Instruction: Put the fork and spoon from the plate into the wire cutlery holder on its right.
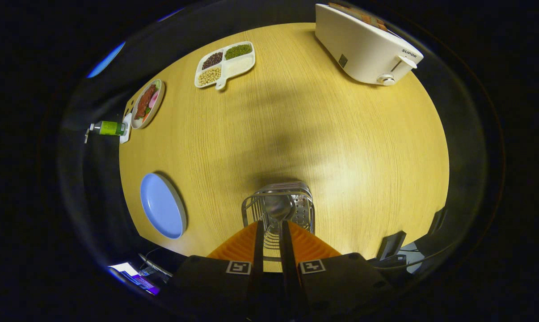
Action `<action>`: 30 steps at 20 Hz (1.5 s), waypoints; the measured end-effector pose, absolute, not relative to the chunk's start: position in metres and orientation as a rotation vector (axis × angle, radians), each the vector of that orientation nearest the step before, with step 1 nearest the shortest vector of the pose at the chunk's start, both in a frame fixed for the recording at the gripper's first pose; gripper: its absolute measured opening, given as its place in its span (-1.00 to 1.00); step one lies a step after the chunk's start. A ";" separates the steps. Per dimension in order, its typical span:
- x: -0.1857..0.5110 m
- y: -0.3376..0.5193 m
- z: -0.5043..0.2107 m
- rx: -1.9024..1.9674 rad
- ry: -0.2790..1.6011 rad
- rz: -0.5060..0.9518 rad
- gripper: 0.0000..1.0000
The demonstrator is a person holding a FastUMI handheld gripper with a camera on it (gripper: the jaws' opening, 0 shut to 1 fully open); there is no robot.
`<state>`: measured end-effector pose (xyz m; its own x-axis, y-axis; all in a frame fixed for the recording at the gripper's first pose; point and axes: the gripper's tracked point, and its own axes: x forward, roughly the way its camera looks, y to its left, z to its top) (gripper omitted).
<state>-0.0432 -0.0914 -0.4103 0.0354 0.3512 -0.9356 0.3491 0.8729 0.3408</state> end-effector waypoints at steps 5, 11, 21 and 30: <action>-0.021 -0.108 -0.372 0.616 1.290 -0.017 0.07; 0.001 -0.152 -0.297 0.463 0.857 -0.047 0.83; -0.016 -0.211 -0.102 0.137 0.221 -0.059 0.96; -0.014 -0.245 -0.067 0.181 0.120 -0.015 0.97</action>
